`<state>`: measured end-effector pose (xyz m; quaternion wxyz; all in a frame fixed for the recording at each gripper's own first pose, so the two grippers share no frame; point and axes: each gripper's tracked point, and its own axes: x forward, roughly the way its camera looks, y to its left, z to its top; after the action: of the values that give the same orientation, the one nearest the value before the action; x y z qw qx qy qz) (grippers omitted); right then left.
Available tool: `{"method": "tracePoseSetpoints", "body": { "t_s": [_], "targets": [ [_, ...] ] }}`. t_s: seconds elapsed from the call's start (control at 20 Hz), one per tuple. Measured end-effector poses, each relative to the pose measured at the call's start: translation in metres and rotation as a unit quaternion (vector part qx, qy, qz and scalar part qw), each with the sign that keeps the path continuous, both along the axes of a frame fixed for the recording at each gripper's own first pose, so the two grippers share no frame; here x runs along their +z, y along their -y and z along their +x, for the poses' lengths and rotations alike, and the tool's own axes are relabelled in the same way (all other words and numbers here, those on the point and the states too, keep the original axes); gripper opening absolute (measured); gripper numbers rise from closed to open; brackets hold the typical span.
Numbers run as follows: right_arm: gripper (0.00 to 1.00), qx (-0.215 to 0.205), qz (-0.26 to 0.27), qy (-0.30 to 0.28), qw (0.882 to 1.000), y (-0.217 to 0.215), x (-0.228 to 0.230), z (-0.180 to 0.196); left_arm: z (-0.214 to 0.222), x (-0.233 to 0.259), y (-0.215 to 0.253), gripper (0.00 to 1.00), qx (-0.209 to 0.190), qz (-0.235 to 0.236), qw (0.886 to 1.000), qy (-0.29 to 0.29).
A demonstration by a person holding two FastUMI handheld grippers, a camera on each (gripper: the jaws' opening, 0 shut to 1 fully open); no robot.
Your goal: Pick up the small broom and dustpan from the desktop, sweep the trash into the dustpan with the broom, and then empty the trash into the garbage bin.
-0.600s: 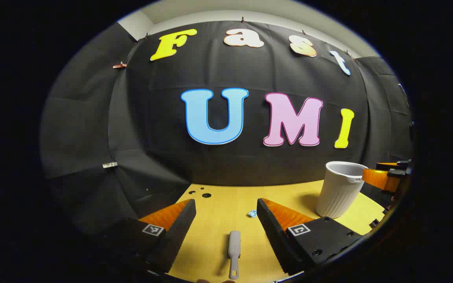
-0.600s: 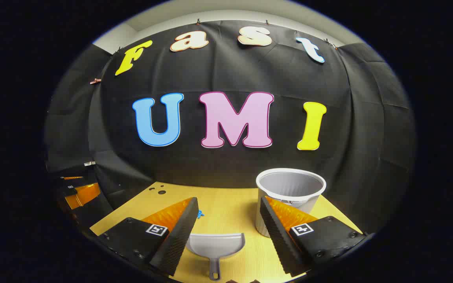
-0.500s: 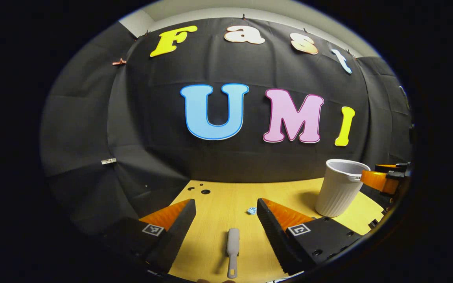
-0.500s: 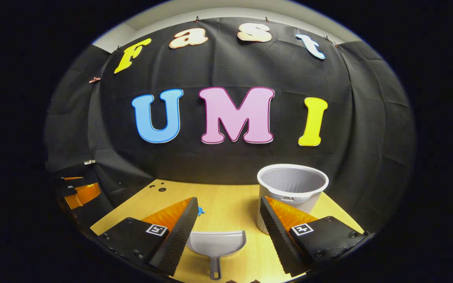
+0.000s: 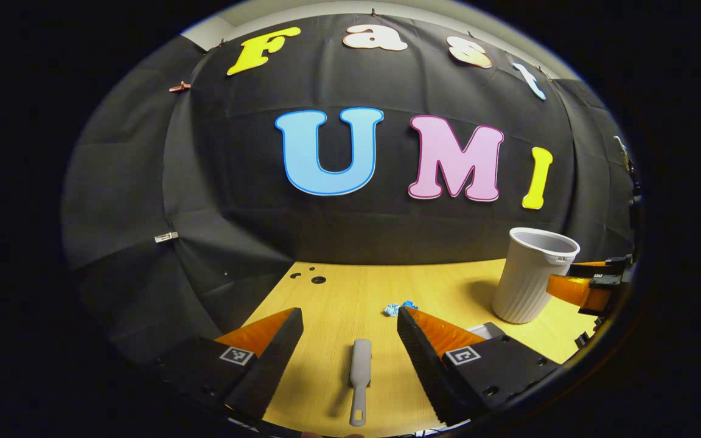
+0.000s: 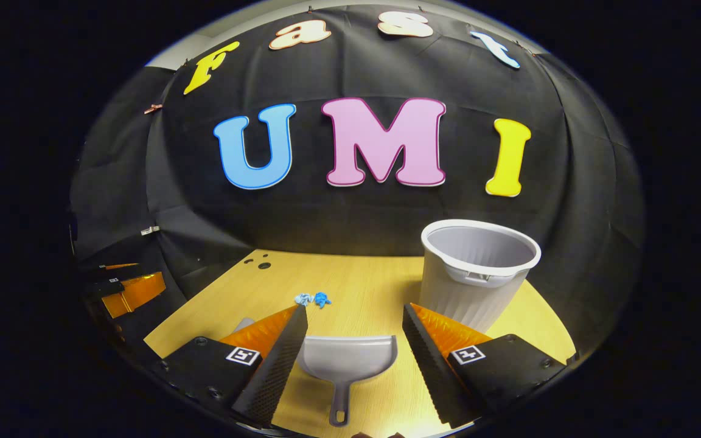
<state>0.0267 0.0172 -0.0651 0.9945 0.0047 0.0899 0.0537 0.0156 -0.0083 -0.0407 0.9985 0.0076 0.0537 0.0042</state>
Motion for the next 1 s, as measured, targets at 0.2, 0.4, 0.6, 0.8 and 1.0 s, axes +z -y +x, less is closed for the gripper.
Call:
{"method": "tracePoseSetpoints", "body": {
  "t_s": [0.2,0.4,0.6,0.8,1.0],
  "targets": [
    [0.97,0.009,0.006,-0.016,1.000,-0.003,-0.013,0.005,0.005,-0.012,0.007,0.98,-0.002,0.003,1.000,-0.012],
    [0.98,0.017,0.007,-0.029,0.999,-0.001,-0.023,0.013,0.011,-0.027,0.014,0.99,-0.006,0.003,0.999,-0.032],
    [0.98,0.024,0.005,-0.044,0.999,0.000,-0.034,0.017,0.019,-0.042,0.017,0.99,-0.006,0.001,0.999,-0.053],
    [0.98,0.035,0.004,-0.054,0.998,0.000,-0.044,0.020,0.025,-0.064,0.016,0.99,0.000,-0.005,0.997,-0.080],
    [0.98,0.042,0.003,-0.061,0.997,0.002,-0.052,0.026,0.029,-0.082,0.016,0.99,0.009,-0.012,0.995,-0.095]
  ]
}}
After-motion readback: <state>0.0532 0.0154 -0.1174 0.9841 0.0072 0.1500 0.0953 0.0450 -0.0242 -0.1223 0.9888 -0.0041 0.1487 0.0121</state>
